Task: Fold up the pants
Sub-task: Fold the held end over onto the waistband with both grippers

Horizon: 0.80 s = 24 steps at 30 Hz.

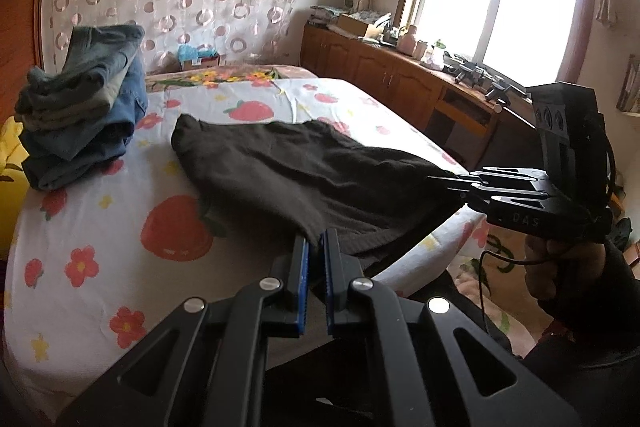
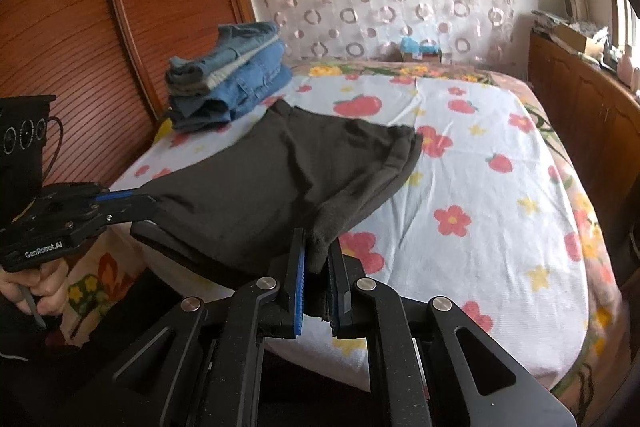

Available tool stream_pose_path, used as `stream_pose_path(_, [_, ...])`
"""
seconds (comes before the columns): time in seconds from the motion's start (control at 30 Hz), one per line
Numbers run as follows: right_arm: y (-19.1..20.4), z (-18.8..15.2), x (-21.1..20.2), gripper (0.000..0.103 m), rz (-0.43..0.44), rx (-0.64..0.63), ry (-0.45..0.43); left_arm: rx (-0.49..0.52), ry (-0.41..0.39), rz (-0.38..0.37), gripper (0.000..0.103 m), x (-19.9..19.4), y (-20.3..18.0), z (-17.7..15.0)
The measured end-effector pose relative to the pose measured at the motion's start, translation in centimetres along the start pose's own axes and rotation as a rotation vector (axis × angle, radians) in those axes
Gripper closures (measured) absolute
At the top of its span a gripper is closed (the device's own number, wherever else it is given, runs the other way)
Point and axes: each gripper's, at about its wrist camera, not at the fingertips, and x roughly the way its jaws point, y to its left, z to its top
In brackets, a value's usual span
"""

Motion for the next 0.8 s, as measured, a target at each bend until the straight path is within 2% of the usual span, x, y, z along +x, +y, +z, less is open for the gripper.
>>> stream_pose_path(0.2, [0.2, 0.2, -1.3, 0.097, -0.002, -0.013, -0.009, 0.008, -0.011, -0.014, 0.1, -0.8, -0.6, 0.3])
stream_pose_path(0.47, [-0.3, 0.3, -1.5, 0.097, -0.016, -0.002, -0.015, 0.003, -0.004, -0.018, 0.1, 0.3, -0.2, 0.9])
stream_pose_path(0.8, [-1.3, 4.7, 1.1, 0.097, -0.058, -0.02, -0.063, 0.026, -0.054, 0.03, 0.1, 1.6, 1.3, 4.8])
